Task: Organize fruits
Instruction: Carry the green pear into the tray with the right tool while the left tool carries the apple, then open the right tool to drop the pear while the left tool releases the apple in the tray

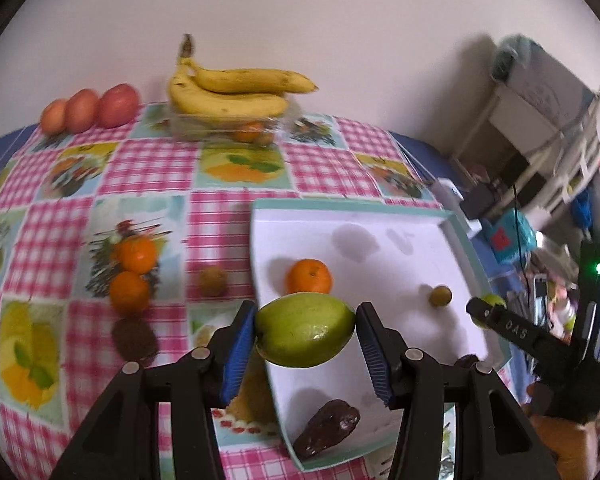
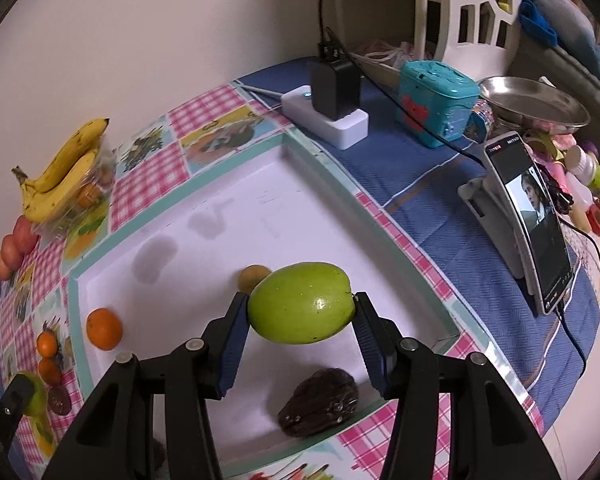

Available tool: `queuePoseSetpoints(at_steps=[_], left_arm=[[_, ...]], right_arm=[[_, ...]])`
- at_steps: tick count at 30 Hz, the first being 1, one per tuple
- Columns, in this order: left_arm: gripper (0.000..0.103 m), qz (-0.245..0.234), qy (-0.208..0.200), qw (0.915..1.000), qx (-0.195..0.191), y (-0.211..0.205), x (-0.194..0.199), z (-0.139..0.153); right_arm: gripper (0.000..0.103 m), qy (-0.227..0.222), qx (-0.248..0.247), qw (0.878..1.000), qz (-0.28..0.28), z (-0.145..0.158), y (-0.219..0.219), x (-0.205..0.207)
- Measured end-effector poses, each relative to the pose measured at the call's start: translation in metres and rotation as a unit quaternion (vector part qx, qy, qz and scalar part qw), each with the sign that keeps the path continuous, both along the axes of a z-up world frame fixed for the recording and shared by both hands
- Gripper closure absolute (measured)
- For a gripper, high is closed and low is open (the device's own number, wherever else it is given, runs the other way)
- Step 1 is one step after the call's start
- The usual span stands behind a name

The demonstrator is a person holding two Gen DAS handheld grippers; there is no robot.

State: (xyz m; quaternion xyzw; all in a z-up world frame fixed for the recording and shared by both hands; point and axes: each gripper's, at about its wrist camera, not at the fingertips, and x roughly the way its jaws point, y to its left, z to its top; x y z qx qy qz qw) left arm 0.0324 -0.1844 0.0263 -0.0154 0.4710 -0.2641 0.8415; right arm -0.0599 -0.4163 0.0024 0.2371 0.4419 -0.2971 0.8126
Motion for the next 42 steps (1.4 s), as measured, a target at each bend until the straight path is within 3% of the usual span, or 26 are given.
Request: queuePoseSetpoints(at_steps=[13,22,33,36,42], left_arm=[[0.049,-0.012,0.037,0.9984,0.042,-0.027,0.010,-0.047],[0.049,-0.025,0.019,0.9971,0.069,-0.032,0.005,-0.047],[0.045,-0.029,0.023,0.9980,0.051,-0.030,0.003,-0.031],[0.044,-0.020,0.022,0.9983,0.050,-0.025,0.004,-0.022],[0.038,0.041,0.031,0.9976,0.046,0.006,0.014,-0.011]], right_arm=[[0.050,0.030,0.023,0.999,-0.004,-0.032,-0.009,0.006],[0.050,0.035,0.019,0.999,-0.004,-0.036,-0.010,0.008],[0.048,0.038,0.011,0.999,0.000,-0.035,-0.007,0.008],[0.035,0.035,-0.006,0.999,0.006,-0.029,-0.003,0.009],[0.035,0.014,-0.032,0.999,0.014,-0.007,0.005,0.007]])
